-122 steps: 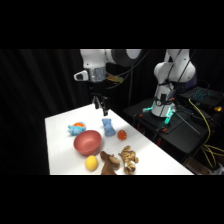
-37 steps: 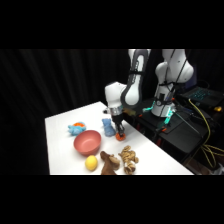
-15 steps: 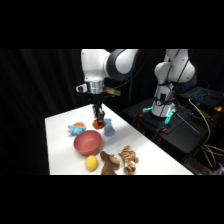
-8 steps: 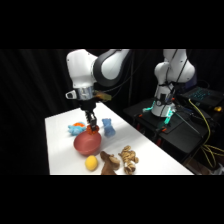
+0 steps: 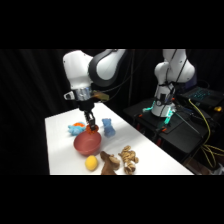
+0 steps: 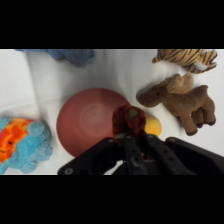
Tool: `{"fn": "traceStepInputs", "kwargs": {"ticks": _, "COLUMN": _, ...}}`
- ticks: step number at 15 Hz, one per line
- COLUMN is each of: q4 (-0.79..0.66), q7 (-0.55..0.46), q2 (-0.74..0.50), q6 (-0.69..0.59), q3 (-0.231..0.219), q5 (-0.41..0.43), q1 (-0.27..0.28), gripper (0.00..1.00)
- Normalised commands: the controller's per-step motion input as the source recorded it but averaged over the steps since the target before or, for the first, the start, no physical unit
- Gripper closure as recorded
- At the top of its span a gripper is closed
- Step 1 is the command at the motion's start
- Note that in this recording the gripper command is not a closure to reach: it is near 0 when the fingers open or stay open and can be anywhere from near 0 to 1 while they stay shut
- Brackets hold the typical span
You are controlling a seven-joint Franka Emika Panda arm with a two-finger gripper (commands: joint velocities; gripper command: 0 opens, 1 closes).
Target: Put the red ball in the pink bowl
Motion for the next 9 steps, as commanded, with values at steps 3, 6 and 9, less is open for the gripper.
{"fn": "traceStepInputs", "kwargs": {"ticks": 3, "q4": 0.1, "q7": -0.07, "q2": -0.02, "q6": -0.15, "q3": -0.038, "q5": -0.05, "q1": -0.019, "gripper": 0.0}}
{"fn": "traceStepInputs", "kwargs": {"ticks": 6, "q4": 0.14, "q7": -0.06, "q2": 0.01, "q6": -0.15, "q3": -0.03, "q5": -0.058, "q1": -0.011, "gripper": 0.0}}
{"fn": "traceStepInputs", "kwargs": {"ticks": 9, "q4": 0.17, "q7": -0.04, "q2": 0.01, "q6": -0.15, "q3": -0.023, "q5": -0.062, "q1": -0.003, "gripper": 0.0}}
